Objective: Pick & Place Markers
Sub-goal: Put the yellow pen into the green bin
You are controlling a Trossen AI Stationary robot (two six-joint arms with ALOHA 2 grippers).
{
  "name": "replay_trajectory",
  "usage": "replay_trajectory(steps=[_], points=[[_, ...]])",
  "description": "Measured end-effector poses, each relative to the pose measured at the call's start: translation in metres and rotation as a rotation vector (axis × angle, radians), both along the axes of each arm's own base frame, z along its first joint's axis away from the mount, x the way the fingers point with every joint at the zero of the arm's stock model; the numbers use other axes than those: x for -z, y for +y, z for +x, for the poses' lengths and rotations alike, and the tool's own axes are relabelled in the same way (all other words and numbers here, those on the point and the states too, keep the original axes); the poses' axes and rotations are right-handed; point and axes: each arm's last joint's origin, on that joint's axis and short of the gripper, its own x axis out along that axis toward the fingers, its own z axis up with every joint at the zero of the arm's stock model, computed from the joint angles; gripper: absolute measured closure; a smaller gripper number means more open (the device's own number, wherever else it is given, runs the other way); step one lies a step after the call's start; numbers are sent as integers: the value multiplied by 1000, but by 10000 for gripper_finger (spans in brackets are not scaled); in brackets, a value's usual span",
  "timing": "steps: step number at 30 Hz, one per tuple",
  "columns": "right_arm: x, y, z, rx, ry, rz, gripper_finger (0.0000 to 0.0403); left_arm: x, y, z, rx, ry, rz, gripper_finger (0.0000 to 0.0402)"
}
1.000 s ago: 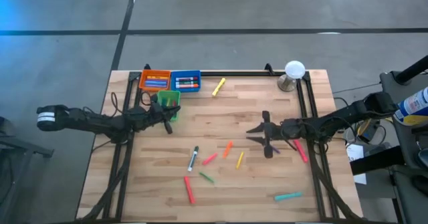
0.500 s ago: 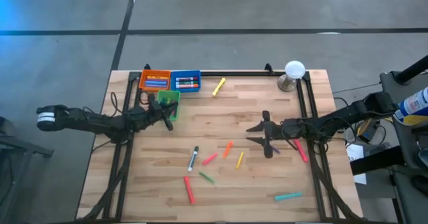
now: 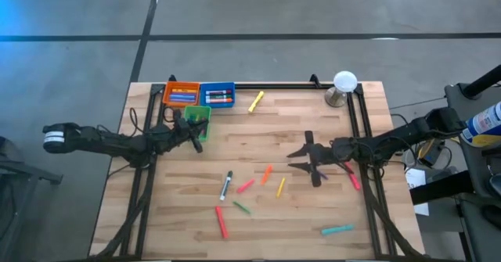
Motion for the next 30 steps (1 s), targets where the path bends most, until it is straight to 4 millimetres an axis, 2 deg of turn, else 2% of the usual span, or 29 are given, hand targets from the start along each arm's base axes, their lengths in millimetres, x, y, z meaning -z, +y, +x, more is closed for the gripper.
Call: replay_trajectory(steps=[4, 9, 13, 19, 30], points=[[-11, 3, 10, -44, 46, -11, 311, 0, 0, 0, 0, 0, 0, 384], [-21, 9, 26, -62, 245, -55, 355, 0, 0, 0, 0, 4, -1, 384], [-19, 13, 38, -67, 401, -73, 366, 0, 0, 1, 0, 9, -2, 384], [-6, 20, 56, -117, 590, -63, 340, 1, 0, 1, 0, 19, -3, 384], [28, 26, 79, -161, 853, -90, 247, 4, 0, 1, 0, 43, -8, 384]])
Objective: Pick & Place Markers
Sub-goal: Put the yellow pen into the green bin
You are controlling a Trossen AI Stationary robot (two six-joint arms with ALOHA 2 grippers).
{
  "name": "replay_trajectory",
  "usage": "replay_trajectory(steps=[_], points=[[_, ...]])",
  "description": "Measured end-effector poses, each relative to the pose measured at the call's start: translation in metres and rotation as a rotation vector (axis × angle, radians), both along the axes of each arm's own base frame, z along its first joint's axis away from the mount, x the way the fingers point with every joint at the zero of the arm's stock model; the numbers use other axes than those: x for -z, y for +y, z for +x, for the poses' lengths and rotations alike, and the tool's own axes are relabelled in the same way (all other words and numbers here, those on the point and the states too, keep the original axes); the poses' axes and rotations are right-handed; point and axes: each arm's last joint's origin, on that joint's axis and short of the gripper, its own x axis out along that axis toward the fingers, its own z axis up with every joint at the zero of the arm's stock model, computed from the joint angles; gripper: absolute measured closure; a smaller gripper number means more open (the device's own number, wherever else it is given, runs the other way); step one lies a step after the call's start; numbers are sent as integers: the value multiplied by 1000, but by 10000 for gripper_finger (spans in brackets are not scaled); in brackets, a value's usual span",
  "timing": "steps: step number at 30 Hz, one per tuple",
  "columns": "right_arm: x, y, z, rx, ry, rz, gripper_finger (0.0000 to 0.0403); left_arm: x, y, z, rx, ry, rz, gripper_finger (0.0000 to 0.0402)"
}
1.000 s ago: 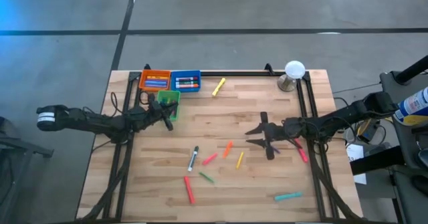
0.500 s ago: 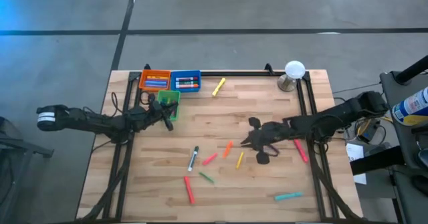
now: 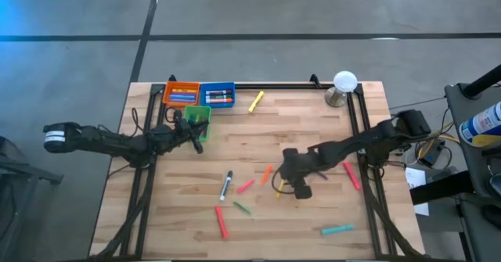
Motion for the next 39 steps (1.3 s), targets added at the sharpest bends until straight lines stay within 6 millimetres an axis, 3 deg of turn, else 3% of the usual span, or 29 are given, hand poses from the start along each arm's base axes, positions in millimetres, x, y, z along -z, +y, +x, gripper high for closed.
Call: replay_trajectory(steps=[9, 16, 39], points=[[10, 3, 13, -63, 61, -47, 222, 0, 0, 0, 0, 3, 0, 384], [4, 4, 21, -112, 29, -69, 234, 0, 0, 0, 0, 6, -1, 384], [7, 3, 16, -116, 76, -79, 268, 0, 0, 0, 0, 6, -1, 384]])
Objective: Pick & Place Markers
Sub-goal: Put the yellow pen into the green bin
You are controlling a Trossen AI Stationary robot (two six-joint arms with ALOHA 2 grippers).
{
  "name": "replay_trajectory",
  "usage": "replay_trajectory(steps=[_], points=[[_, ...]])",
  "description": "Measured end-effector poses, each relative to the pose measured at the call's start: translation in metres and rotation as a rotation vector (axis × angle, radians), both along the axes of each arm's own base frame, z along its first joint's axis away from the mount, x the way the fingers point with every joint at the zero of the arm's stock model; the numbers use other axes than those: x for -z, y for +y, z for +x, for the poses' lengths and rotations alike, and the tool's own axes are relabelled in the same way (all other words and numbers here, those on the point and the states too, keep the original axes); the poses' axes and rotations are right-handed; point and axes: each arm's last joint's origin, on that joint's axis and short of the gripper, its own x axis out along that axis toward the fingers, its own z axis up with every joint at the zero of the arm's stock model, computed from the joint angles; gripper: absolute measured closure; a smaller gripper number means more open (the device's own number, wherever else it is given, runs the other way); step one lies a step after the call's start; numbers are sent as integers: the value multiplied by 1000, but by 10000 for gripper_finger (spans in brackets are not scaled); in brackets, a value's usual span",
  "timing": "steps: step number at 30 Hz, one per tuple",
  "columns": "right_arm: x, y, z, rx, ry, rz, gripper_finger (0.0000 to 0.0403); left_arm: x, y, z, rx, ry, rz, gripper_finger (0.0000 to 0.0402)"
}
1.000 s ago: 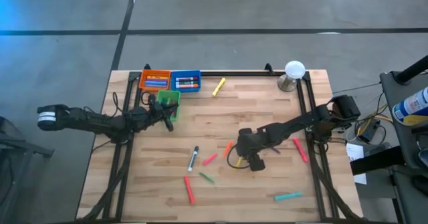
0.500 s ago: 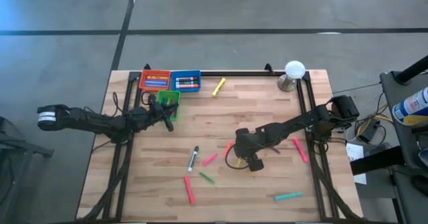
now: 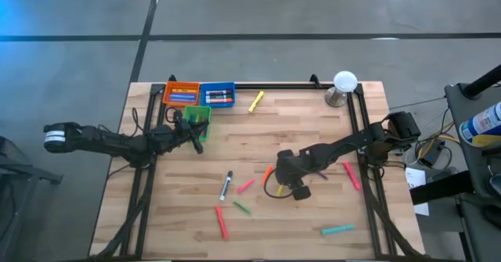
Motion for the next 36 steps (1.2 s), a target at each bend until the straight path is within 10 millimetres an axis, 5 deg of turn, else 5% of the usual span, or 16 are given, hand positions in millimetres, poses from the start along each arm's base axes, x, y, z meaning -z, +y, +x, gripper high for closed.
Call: replay_trajectory(steps=[15, 36], points=[[22, 2, 5, -20, 67, -29, 218, -1, 0, 0, -10, -68, -92, 384], [23, 2, 8, 106, 60, 27, 363, 1, -1, 1, 20, -98, -165, 384]])
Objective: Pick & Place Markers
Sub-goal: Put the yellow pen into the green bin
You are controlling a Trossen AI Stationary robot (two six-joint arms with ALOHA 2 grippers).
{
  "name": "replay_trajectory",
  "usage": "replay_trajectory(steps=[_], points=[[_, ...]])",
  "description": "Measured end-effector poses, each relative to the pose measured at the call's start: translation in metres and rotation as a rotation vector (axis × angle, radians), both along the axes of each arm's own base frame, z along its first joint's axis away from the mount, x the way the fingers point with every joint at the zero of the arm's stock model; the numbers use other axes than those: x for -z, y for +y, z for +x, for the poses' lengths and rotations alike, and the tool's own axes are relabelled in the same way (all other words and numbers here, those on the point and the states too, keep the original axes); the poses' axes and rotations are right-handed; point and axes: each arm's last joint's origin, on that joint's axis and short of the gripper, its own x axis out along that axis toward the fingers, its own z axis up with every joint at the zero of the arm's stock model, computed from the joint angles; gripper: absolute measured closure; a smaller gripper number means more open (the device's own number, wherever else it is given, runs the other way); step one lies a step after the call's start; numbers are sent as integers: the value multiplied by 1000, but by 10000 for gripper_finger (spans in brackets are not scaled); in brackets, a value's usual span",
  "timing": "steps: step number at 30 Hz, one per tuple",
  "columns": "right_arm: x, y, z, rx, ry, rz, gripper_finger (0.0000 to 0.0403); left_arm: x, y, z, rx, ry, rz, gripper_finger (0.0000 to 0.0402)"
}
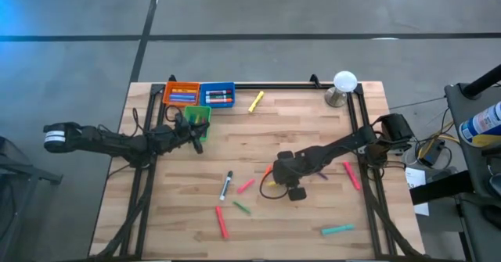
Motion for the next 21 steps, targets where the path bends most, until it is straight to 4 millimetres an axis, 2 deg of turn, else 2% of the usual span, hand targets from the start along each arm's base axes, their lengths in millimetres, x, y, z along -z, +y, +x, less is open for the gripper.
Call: replay_trajectory(steps=[5, 9, 21], points=[[-2, 0, -1, 14, -28, 12, 362, 0, 0, 0, 7, -7, -10, 384], [-6, 1, 1, 8, -106, 28, 359, 0, -1, 1, 18, -60, -93, 384], [6, 0, 1, 4, -341, 74, 358, -6, 1, 3, -39, -137, -165, 384]])
